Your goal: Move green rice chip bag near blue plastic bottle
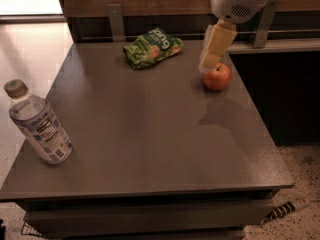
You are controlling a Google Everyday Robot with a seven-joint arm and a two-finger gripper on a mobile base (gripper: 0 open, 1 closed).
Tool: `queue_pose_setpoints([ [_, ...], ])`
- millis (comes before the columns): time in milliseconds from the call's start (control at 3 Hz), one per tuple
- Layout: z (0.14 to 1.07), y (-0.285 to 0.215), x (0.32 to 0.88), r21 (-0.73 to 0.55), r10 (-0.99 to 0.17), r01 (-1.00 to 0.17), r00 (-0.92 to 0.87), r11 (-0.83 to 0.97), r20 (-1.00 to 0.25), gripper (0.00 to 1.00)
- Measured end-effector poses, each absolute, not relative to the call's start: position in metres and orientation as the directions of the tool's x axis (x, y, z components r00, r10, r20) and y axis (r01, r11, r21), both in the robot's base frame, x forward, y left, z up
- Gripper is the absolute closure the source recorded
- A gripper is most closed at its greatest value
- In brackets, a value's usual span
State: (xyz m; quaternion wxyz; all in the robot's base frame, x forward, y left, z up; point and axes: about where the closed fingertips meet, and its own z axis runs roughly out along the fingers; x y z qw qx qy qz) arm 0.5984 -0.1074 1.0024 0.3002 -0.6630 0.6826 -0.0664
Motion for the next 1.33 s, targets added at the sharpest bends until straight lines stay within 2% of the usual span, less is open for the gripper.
queue_pose_setpoints([
  [333, 1.0, -0.106, 0.607, -0.487, -0.945, -0.866, 0.057, 0.113, -0.322, 0.0],
  [667, 0.991, -0.1, 0.641, -0.479, -0.948, -0.872, 0.06, 0.103, -0.313, 0.0],
  [1333, 0.937, -0.063, 0.755, -0.44, -0.942, -0.898, 0.136, 0.015, -0.308, 0.0],
])
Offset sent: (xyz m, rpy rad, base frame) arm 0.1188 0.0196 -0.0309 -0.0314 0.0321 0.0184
